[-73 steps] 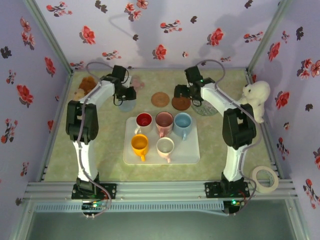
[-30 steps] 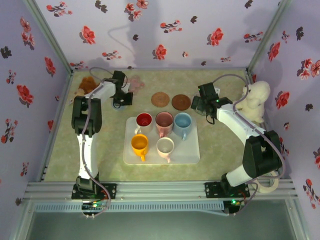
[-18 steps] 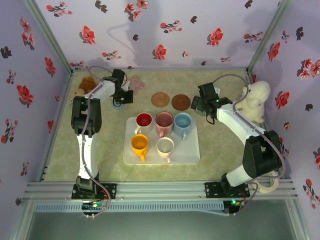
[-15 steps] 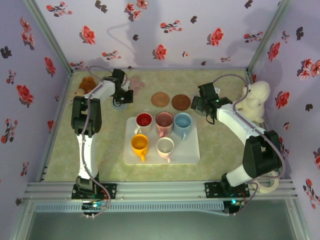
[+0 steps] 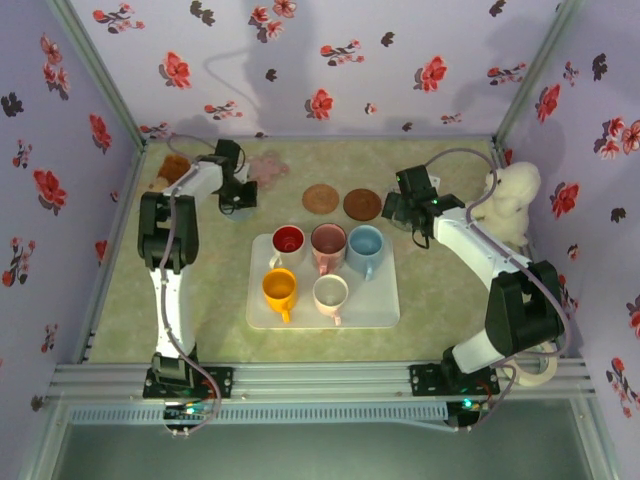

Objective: Place the cup by the coaster

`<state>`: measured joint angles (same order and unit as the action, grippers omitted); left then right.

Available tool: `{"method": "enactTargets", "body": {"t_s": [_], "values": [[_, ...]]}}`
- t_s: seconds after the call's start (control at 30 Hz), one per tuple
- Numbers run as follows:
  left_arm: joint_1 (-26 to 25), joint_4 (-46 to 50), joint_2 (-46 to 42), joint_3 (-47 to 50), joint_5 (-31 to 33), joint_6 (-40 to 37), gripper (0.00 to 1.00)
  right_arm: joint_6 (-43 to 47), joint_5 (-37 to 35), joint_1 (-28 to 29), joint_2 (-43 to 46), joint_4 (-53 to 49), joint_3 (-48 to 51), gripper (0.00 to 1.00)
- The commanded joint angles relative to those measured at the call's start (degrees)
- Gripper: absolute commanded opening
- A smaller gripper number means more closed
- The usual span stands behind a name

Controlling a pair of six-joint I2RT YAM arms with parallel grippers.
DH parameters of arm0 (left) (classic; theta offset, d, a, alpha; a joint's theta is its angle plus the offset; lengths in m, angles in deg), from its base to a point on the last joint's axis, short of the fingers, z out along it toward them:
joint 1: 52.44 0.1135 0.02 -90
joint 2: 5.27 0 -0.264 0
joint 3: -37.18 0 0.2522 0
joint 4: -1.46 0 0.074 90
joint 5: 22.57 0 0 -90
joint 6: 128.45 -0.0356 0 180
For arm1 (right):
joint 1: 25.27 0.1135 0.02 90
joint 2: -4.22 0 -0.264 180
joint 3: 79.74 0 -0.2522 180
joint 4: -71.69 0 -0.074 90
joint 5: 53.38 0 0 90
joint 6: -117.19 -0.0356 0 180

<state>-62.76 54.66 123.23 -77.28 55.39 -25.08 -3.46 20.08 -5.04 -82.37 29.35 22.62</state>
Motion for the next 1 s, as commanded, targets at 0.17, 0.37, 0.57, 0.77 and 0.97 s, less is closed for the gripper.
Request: {"method": "enactTargets", "body": {"t_s": [0.17, 0.37, 0.57, 0.77, 0.97], "values": [[2.2, 1.4, -1.3, 2.8, 3.1, -0.7, 0.00, -0.5, -1.0, -0.4, -0.5, -1.6, -0.6, 0.99], [3.8, 1.5, -2.5, 4.4, 4.1, -1.6, 0.00, -0.5, -0.9, -0.4, -0.6, -1.6, -0.6, 0.99], [4.4, 1.4, -3.3, 5.0, 3.7, -1.7, 0.00, -0.5, -0.6, -0.4, -0.7, -1.5, -0.7, 0.99], [4.2, 0.5, -5.6, 4.2, -2.2, -1.8, 0.01, -0.3, -0.5, -0.4, -0.9, -1.7, -1.1, 0.99], [3.5, -0.9, -8.8, 2.1, -3.4, -1.7, 0.03, -0.3, -0.4, -0.4, -1.4, -1.8, -1.5, 0.99]]}}
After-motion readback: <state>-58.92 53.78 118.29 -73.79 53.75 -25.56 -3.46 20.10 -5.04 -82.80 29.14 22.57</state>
